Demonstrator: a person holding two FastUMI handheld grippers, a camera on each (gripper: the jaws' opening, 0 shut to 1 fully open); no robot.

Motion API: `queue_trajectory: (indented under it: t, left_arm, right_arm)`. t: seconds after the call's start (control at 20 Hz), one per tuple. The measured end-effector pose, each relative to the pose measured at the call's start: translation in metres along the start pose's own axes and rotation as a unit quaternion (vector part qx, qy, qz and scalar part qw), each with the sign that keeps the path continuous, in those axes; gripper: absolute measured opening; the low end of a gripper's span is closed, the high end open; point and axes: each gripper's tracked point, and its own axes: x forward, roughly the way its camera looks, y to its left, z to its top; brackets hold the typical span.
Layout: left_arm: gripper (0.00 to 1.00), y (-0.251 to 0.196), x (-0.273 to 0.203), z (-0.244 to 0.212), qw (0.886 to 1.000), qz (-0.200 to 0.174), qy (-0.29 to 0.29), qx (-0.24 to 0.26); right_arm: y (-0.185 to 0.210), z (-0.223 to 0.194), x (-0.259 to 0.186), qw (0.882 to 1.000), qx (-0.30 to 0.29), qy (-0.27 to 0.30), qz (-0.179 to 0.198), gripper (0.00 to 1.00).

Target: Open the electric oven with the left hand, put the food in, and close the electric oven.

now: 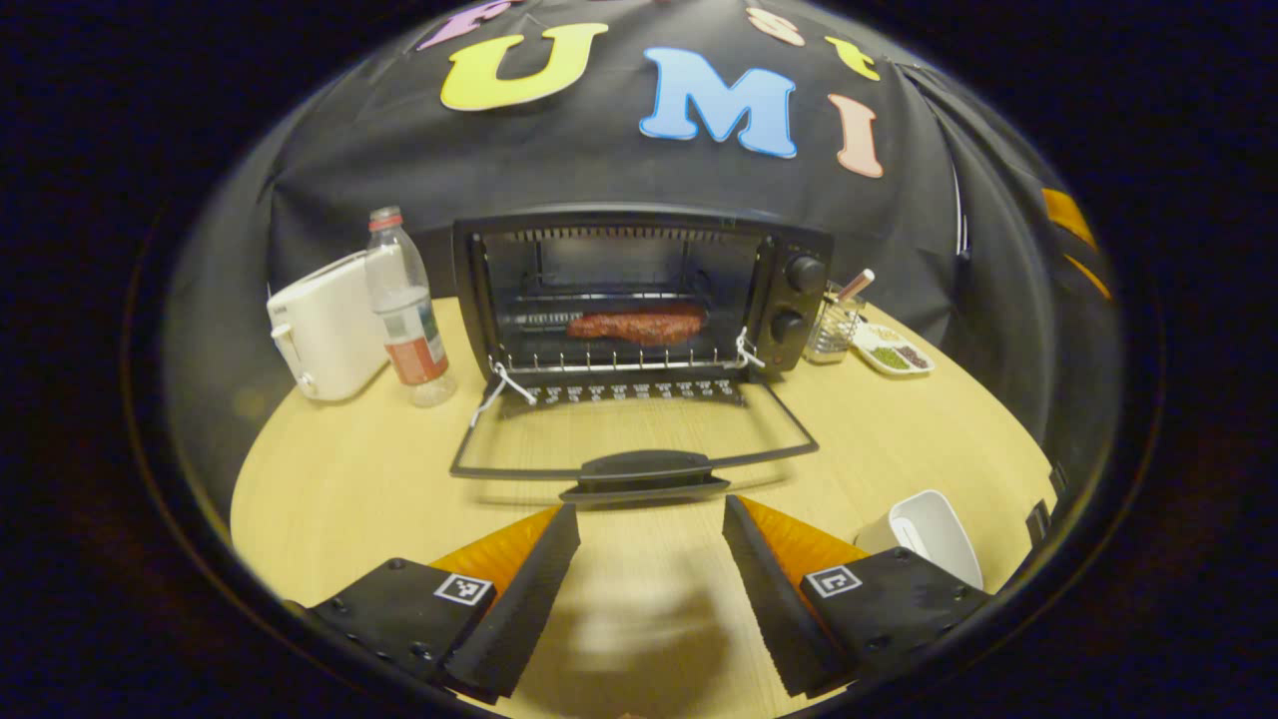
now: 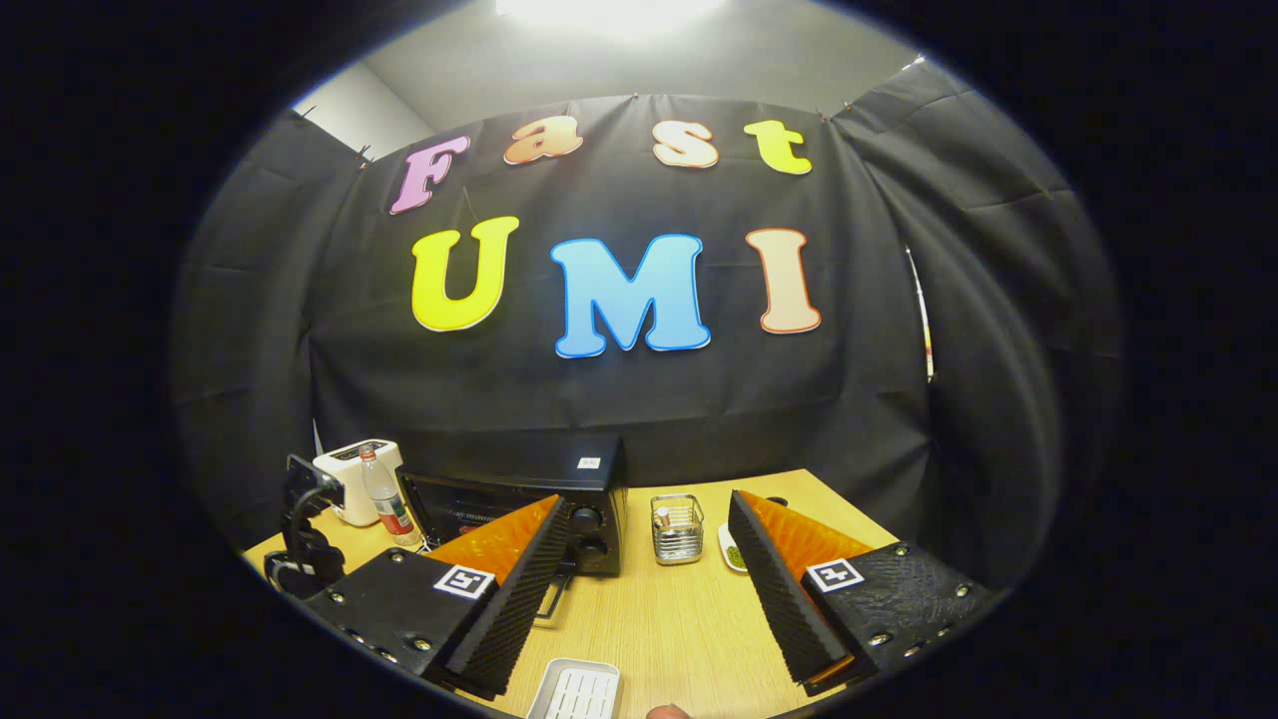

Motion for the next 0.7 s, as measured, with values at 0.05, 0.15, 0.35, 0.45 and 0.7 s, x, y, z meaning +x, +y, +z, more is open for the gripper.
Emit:
queue_trajectory:
  t: [0.05, 0.15, 0.35, 0.45, 0.7]
  left_arm:
    - [1.00, 0.000, 0.007, -0.007, 1.000, 0.003, 0.015, -0.002]
    - [1.00, 0.001, 0.017, -0.013, 0.999, 0.011, 0.030, -0.007]
    - [0.99, 0.005, 0.038, -0.021, 0.998, 0.024, 0.055, 0.007]
    - [0.99, 0.008, 0.044, -0.023, 0.998, 0.035, 0.060, 0.012]
    - [0.99, 0.009, 0.054, -0.016, 0.998, 0.046, 0.046, 0.014]
  right_arm:
    - [-0.004, 0.000, -0.004, 1.000, 0.002, 0.000, -0.006, 0.98]
    - [-0.011, -0.002, -0.008, 1.000, -0.006, 0.003, -0.016, 0.98]
    - [-0.023, -0.005, -0.015, 0.999, -0.028, 0.012, -0.035, 0.98]
    - [-0.028, -0.007, -0.016, 0.999, -0.029, 0.016, -0.043, 0.98]
    - [-0.037, -0.006, -0.018, 0.998, -0.028, 0.018, -0.057, 0.98]
